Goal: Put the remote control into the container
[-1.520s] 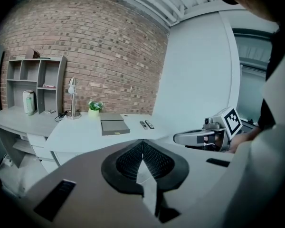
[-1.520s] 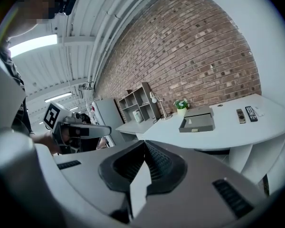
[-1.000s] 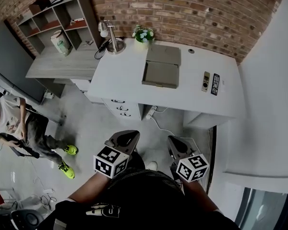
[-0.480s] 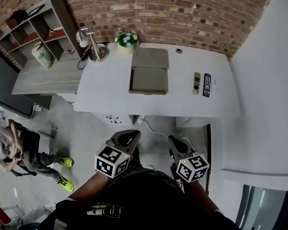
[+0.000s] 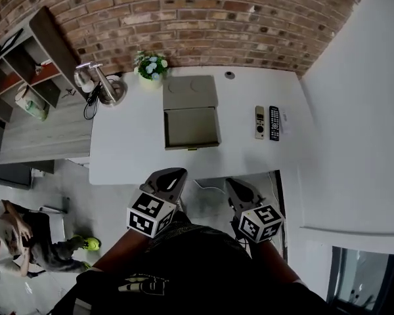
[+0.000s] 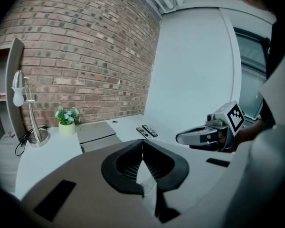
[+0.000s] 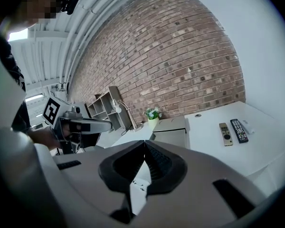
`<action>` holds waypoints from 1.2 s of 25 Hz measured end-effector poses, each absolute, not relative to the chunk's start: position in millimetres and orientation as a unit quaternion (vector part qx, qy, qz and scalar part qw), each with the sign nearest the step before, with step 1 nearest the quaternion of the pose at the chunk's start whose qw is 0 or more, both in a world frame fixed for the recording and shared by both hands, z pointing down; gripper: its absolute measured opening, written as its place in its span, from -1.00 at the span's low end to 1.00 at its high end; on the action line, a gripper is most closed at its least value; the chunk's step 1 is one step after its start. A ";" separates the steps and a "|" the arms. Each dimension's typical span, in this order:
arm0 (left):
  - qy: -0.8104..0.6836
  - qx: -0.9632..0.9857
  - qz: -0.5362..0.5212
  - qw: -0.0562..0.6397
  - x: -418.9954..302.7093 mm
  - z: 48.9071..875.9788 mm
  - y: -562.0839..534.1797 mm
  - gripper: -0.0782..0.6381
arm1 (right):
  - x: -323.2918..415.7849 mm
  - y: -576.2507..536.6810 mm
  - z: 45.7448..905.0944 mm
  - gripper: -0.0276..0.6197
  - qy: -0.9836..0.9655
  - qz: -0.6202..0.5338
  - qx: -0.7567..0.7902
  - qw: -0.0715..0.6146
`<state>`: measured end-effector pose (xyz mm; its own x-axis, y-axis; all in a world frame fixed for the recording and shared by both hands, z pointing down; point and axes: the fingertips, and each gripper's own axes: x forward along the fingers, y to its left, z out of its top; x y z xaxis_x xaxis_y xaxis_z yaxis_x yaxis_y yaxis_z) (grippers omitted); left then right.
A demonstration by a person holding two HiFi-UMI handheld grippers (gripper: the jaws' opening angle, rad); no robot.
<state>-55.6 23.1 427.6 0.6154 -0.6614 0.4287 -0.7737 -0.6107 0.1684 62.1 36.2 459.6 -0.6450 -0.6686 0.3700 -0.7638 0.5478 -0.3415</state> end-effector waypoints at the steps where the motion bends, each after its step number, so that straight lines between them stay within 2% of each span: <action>1: -0.400 0.885 0.168 0.170 -57.6 428.6 13.8 -0.76 | 59.6 28.1 459.5 -0.89 -0.871 0.241 0.415 0.100; 12: -0.314 0.909 0.219 0.167 -79.8 458.1 -50.5 -0.76 | 42.8 -30.5 475.1 -0.89 -0.823 0.278 0.481 0.119; 20: -0.282 0.916 0.271 0.093 -80.9 469.3 -79.2 -0.76 | 60.0 -63.0 483.9 -0.89 -0.796 0.259 0.527 0.144; 30: -0.295 0.908 0.278 0.109 -67.5 481.0 -101.7 -0.76 | 97.4 -100.3 501.5 -0.89 -0.784 0.248 0.544 0.166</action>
